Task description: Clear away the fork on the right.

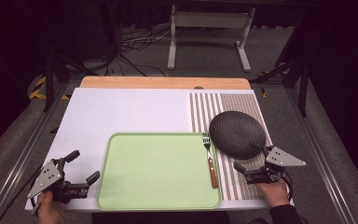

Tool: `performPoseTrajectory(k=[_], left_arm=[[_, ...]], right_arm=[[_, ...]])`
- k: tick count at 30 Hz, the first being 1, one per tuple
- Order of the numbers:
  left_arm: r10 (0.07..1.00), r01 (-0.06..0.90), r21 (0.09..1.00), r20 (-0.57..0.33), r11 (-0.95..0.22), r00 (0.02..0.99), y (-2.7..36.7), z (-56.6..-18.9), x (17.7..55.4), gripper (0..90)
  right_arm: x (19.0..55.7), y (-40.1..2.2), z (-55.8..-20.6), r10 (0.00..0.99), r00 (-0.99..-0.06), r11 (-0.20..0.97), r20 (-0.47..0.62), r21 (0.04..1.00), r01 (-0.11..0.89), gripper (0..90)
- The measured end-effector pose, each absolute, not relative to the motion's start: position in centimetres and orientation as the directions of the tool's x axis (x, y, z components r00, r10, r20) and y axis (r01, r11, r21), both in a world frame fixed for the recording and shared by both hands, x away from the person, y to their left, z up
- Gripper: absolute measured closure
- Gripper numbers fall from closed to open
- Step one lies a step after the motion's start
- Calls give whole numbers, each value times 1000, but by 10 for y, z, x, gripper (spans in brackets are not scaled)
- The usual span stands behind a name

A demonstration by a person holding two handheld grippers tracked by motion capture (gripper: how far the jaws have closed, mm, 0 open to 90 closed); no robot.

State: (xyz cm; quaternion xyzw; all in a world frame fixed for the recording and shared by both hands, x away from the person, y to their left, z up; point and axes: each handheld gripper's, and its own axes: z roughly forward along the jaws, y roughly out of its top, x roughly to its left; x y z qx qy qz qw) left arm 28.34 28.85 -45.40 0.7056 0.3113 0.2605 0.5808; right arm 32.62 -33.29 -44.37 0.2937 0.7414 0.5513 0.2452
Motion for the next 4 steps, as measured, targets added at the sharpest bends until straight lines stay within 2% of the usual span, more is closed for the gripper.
performPoseTrajectory(k=[4], left_arm=[[742,136,982,5,-130,670,289,-454,284,1]], right_arm=[[325,-334,-443,711,-702,209,-40,965,157,6]])
